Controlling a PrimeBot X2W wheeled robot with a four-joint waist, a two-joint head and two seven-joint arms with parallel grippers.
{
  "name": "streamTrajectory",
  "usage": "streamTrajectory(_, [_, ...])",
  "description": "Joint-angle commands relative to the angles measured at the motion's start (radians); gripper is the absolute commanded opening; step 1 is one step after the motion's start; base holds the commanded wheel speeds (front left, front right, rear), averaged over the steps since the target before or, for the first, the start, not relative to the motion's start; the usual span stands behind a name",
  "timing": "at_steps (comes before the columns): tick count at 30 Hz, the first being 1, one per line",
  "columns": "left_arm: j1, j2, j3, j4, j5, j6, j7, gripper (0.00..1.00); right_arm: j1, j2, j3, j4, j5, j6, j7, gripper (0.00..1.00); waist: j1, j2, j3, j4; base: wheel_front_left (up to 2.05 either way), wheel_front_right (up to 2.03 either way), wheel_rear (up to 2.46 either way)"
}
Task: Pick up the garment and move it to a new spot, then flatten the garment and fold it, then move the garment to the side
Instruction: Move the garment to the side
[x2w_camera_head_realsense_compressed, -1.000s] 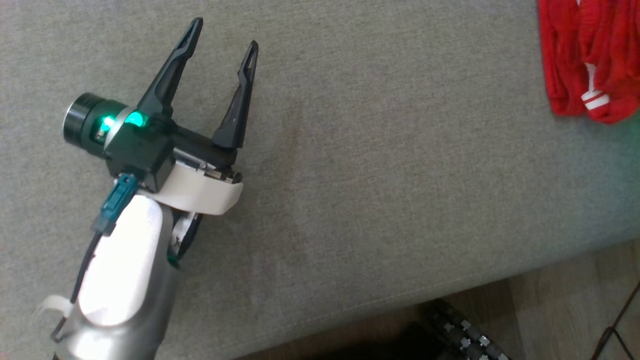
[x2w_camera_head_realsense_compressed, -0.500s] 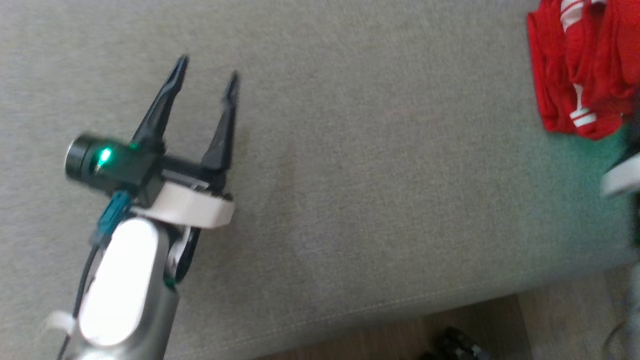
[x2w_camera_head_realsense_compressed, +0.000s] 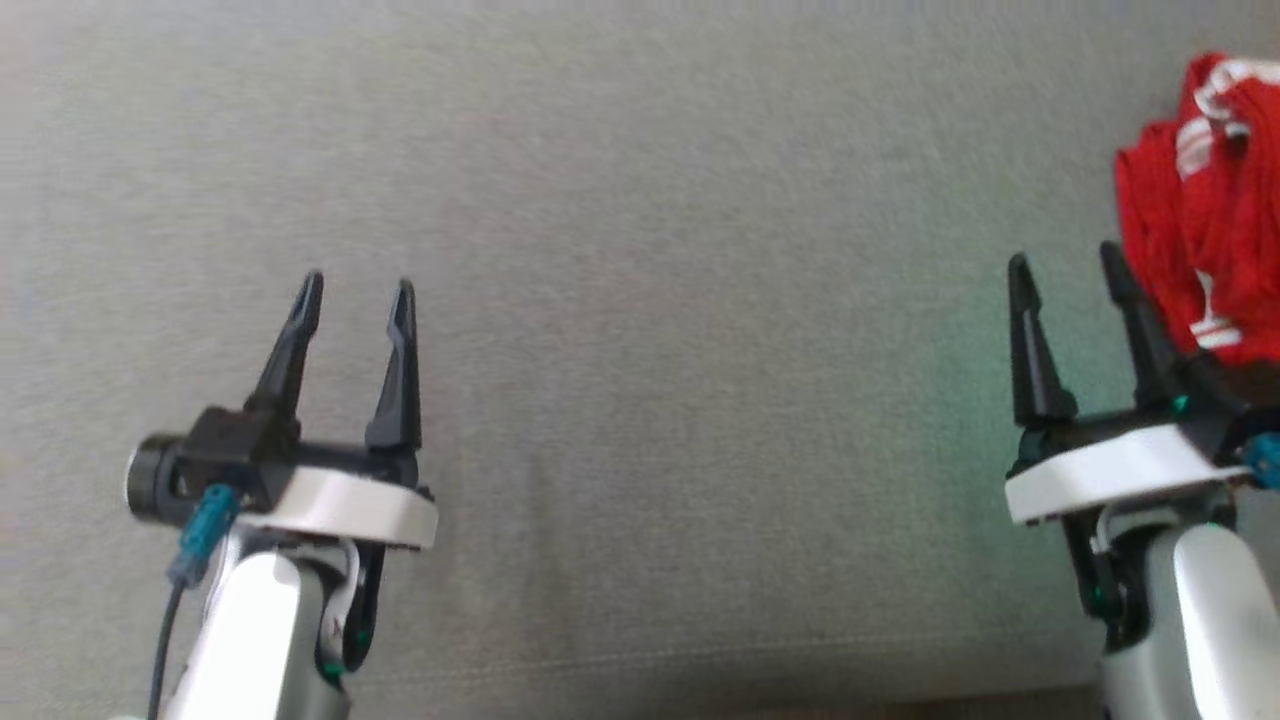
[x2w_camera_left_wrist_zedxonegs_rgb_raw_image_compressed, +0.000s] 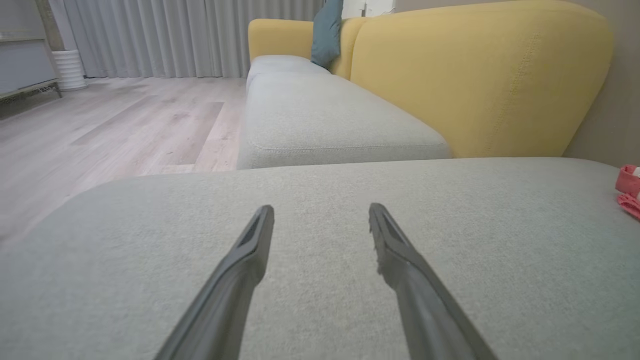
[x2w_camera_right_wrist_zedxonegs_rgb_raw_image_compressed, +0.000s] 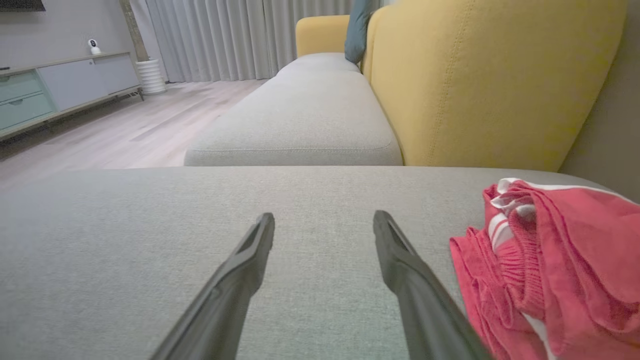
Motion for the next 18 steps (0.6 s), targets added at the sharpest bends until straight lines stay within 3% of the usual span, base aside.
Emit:
streamTrajectory(1, [0.002, 0.008, 0.043, -0.021, -0.008, 0.009, -0.005, 1.0, 0.016, 0.007, 0.024, -0.045, 0.007, 0.003, 0.007, 1.0, 0.0001, -0.0001, -0.062, 0.056, 0.0, 0.0, 0.0])
streamTrajectory(18, [0.134, 0.027, 0.033, 0.011, -0.038, 0.012, 0.021, 1.0, 0.19, 0.02, 0.021, -0.093, 0.016, 0.003, 0.068, 1.0, 0.0001, -0.0001, -0.242, 0.079, 0.0, 0.0, 0.0])
